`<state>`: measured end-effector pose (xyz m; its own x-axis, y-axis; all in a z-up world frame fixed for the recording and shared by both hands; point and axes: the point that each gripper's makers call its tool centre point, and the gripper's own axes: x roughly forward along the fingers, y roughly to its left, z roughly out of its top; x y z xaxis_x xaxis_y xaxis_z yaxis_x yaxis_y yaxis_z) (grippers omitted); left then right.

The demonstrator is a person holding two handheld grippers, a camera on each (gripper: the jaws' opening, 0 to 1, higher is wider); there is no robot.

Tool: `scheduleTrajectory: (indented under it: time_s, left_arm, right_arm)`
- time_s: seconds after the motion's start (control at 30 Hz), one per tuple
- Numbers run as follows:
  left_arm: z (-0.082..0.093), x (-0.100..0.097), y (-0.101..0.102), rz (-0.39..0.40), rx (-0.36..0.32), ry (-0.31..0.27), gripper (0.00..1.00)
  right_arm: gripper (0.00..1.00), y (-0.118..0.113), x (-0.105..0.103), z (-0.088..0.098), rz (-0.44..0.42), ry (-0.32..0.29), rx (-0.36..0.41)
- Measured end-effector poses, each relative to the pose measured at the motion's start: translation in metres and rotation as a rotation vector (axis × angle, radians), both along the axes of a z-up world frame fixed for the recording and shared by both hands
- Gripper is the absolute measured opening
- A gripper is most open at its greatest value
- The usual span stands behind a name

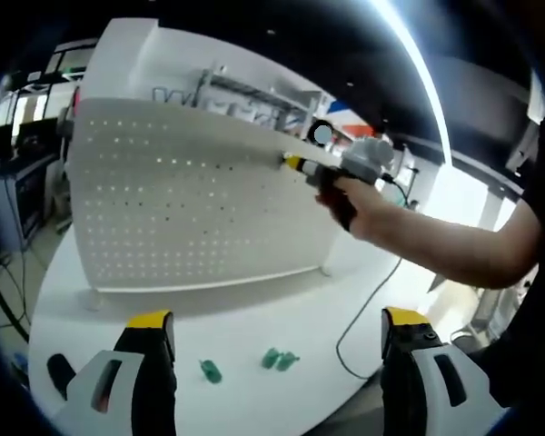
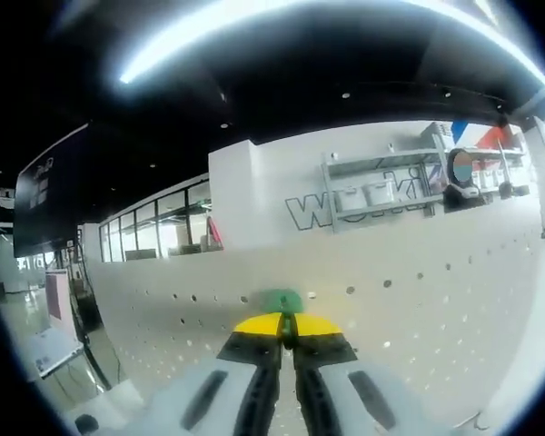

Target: Insert the hook assembly into the mounting plate slot until the hook locks in place.

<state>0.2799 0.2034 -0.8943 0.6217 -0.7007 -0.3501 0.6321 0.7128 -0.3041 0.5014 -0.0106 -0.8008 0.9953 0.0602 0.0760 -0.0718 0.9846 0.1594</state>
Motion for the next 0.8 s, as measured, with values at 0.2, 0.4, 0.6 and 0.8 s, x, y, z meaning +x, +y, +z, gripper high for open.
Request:
scheduleTrajectory:
  time_s: [0.2, 0.4, 0.6, 0.8]
  left_arm:
    - [-0.0008, -0.0006, 0.0013, 0.003, 0.002, 0.002, 0.95]
    - [-0.0026, -0.0009, 0.0064, 0.011, 0.006, 0.008, 0.94]
    - [-0.0018, 0.0011, 0.0076, 0.014, 0.006, 0.007, 0.94]
    - [-0.0034, 0.0011, 0.0062, 0.006, 0.006, 0.011, 0.94]
  right_arm:
    - [0.01, 0.0061, 0.0032, 0.0008, -0.019, -0.011, -0.050]
    - [0.01, 0.0054, 0.0062, -0.0012, -0.047, -0.004, -0.079]
    - [0.01, 0.0048, 0.0082, -0.0066, -0.076, 0.001, -0.084]
    - [0.01, 0.0034, 0.0092, -0.0054, -0.084, -0.013, -0.128]
